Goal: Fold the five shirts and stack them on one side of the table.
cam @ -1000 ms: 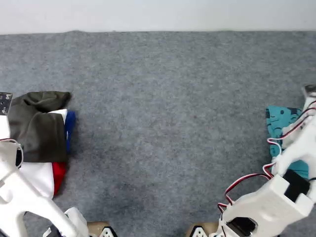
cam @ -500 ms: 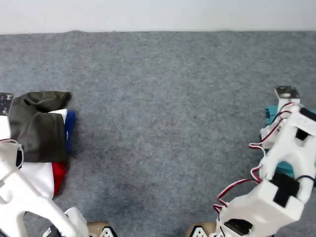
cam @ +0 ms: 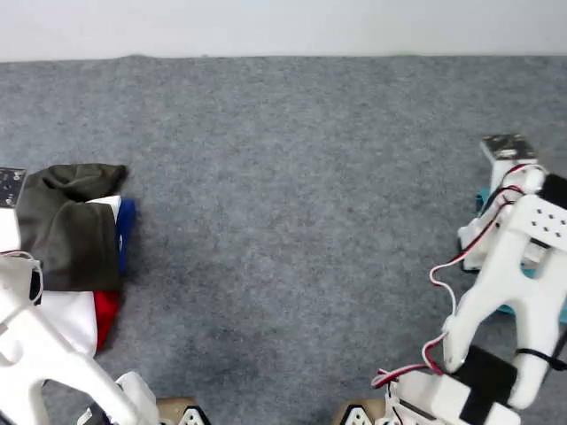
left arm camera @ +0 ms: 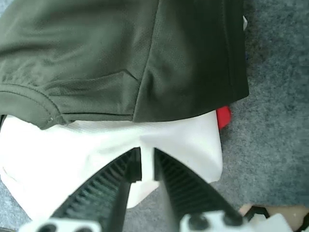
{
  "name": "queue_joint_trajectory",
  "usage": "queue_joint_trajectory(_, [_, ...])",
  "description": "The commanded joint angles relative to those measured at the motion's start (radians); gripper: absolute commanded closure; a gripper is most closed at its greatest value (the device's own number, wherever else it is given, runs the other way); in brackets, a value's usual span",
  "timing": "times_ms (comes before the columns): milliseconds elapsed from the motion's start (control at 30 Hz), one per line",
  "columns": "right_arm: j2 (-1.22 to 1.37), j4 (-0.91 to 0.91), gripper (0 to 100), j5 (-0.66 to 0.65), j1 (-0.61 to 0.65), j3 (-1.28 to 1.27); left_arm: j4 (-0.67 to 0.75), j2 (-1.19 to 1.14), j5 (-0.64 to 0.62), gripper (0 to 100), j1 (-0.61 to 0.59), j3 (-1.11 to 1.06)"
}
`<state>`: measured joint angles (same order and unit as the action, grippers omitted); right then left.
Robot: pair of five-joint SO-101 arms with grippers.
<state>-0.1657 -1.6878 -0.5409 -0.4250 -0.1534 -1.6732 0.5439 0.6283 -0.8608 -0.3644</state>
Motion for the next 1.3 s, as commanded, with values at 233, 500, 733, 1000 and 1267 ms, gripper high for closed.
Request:
queue_joint_trajectory(233, [-0.05, -0.105, 99.0, 0.009, 0.064, -0.06, 0.057, -0.009, 0.064, 79, 0.161, 0.074])
queue_joint_trajectory(500, [-0.051, -0.107, 99.0, 0.126, 0.064, -0.081, 0.055, -0.307, 0.064, 79, 0.305, 0.193])
queue_joint_trajectory(733, [-0.05, -0.107, 99.0, 0.166, 0.062, -0.083, 0.063, -0.534, 0.066, 79, 0.305, 0.309])
queue_joint_trajectory(1000, [-0.05, -0.107, 99.0, 0.166, 0.061, -0.083, 0.064, -0.646, 0.066, 98, 0.308, 0.397])
queue_joint_trajectory(1267, [-0.05, -0.107, 99.0, 0.167, 0.061, -0.083, 0.057, -0.598, 0.063, 99, 0.307, 0.521])
